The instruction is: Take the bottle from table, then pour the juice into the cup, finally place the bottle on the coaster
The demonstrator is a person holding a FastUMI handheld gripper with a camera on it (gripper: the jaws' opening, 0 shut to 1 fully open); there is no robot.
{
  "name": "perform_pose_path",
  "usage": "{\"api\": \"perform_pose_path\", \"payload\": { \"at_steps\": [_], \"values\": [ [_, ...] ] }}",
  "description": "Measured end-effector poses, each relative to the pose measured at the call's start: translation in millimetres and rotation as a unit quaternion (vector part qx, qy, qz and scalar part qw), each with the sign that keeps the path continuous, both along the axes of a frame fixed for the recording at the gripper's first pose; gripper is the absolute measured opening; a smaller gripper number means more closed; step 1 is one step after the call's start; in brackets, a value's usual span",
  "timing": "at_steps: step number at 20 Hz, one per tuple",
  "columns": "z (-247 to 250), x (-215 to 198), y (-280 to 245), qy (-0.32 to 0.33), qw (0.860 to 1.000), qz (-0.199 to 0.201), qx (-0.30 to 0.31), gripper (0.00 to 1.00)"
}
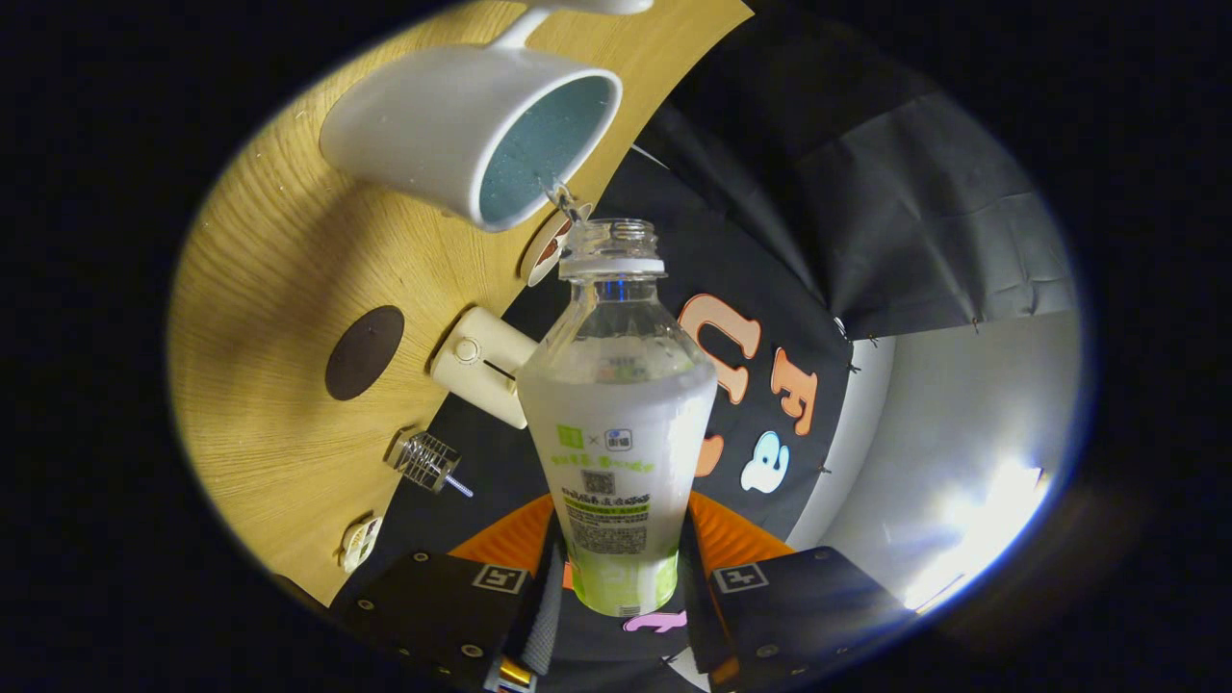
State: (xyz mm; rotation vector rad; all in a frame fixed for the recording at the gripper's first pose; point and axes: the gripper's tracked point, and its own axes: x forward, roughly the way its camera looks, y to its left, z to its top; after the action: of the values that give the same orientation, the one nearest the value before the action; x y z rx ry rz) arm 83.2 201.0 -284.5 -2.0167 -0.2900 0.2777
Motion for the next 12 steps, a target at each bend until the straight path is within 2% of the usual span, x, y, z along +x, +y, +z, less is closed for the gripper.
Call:
{"api": "perform_pose_path", "payload": {
  "at_steps": [12],
  "values": [
    [6, -1, 15, -0.014, 0.999, 0.033, -0.03, 0.55]
  ]
}}
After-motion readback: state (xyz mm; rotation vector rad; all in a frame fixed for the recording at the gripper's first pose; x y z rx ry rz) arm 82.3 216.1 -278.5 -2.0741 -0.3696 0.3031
